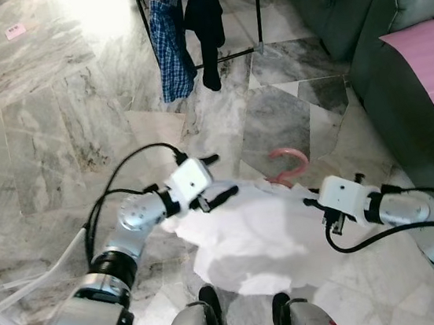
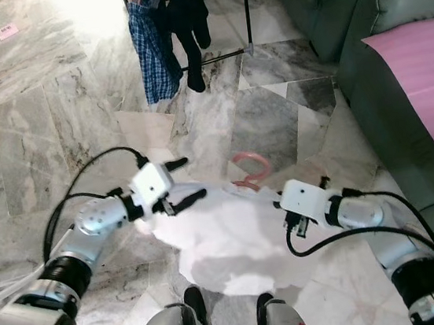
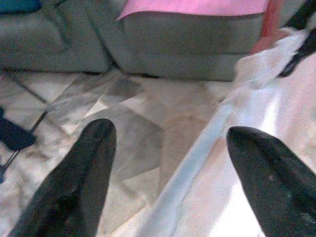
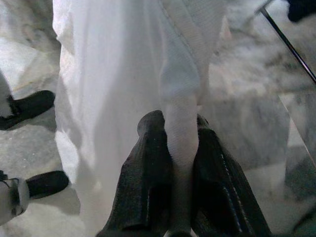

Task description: Hang hanger

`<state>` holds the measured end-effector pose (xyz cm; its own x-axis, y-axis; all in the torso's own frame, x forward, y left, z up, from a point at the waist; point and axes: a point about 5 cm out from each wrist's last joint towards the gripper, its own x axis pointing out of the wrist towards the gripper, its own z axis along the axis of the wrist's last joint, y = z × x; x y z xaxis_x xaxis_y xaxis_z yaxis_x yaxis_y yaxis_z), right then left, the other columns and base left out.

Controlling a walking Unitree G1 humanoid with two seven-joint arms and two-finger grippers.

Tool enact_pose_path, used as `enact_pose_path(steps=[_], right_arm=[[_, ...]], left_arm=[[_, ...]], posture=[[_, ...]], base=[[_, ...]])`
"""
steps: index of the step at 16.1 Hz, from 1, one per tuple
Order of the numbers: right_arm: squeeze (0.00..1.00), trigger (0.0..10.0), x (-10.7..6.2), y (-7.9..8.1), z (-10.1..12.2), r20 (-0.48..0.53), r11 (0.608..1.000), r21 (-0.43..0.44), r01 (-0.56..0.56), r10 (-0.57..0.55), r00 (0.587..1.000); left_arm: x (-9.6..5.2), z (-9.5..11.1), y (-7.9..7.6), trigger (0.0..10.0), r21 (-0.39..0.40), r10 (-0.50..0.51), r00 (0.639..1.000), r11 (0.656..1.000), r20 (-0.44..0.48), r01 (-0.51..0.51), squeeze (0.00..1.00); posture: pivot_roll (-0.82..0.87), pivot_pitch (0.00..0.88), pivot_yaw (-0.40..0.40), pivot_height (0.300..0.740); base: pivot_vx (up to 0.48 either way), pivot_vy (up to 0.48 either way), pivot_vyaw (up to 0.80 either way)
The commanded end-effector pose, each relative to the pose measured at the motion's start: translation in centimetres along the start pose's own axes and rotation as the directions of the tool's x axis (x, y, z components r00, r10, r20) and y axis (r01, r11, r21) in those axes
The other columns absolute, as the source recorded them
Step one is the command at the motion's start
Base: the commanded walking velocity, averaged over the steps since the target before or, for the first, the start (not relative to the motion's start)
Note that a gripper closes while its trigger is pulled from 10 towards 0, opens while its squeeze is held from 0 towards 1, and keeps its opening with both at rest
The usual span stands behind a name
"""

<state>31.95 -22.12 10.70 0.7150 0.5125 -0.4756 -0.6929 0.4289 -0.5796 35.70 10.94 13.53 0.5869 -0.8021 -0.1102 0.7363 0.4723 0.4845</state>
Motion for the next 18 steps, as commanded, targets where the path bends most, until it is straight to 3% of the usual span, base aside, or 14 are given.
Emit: enact_pose_path(steps=[1, 4, 6, 9, 11, 13, 14, 15, 18], right_arm=[[0.00, 0.0, -0.1, 0.3, -0.6, -0.018, 0.998, 0.050, 0.050, -0.049, 0.999], [0.00, 0.0, 0.1, 0.5, -1.0, -0.043, 0.988, 0.103, 0.116, -0.112, 0.993], [0.00, 0.0, 0.2, 0.4, -1.3, -0.068, 0.967, 0.167, 0.194, -0.185, 0.980], [0.00, 0.0, 0.5, 0.3, -2.2, -0.147, 0.872, 0.327, 0.363, -0.333, 0.932], [0.00, 0.0, 0.6, 0.6, -2.8, -0.199, 0.804, 0.410, 0.431, -0.382, 0.902], [0.00, 0.0, 0.8, 1.4, -4.0, -0.290, 0.706, 0.492, 0.510, -0.420, 0.860], [0.00, 0.0, 0.9, 1.9, -4.5, -0.324, 0.685, 0.498, 0.532, -0.422, 0.847], [0.00, 0.0, 0.9, 2.2, -4.8, -0.339, 0.683, 0.495, 0.537, -0.417, 0.843], [0.00, 0.0, 1.7, 4.5, -5.9, -0.428, 0.642, 0.502, 0.579, -0.397, 0.812]], left_arm=[[-0.8, -0.5, 1.1, 10.0, -0.023, 0.073, 0.997, 0.997, -0.032, -0.074, 1.00], [-0.9, -0.6, 1.4, 10.0, -0.097, 0.123, 0.992, 0.987, -0.021, -0.124, 1.00], [-1.0, -1.0, 1.7, 10.0, -0.167, 0.206, 0.978, 0.963, -0.036, -0.209, 1.00], [-2.2, -3.5, 2.0, 10.0, -0.320, 0.448, 0.870, 0.810, -0.204, -0.492, 1.00], [-3.1, -5.1, 1.3, 10.0, -0.324, 0.517, 0.802, 0.736, -0.300, -0.595, 1.00], [-4.2, -7.1, -0.4, 10.0, -0.328, 0.548, 0.732, 0.660, -0.405, -0.676, 1.00], [-4.5, -7.7, -1.3, 10.0, -0.339, 0.546, 0.711, 0.632, -0.444, -0.697, 1.00], [-4.6, -8.1, -1.7, 10.0, -0.327, 0.545, 0.699, 0.627, -0.463, -0.707, 1.00], [-5.4, -10.4, -5.6, 10.0, -0.338, 0.469, 0.652, 0.590, -0.596, -0.733, 1.00]], posture=[[-0.06, 0.265, 0.072, 0.740], [-0.07, 0.264, 0.073, 0.740], [-0.07, 0.264, 0.073, 0.740], [-0.07, 0.257, 0.068, 0.740], [-0.07, 0.243, 0.057, 0.740], [-0.06, 0.217, 0.041, 0.740], [-0.06, 0.208, 0.036, 0.740], [-0.06, 0.201, 0.033, 0.740], [-0.05, 0.173, 0.019, 0.740]], base=[[0.000, 0.000, 0.00], [0.000, 0.000, 0.00], [0.000, 0.000, 0.00], [0.000, 0.000, 0.00], [0.000, 0.000, 0.00], [0.000, 0.000, 0.00], [0.000, 0.000, 0.00], [0.000, 0.000, 0.00], [0.000, 0.000, 0.00]])
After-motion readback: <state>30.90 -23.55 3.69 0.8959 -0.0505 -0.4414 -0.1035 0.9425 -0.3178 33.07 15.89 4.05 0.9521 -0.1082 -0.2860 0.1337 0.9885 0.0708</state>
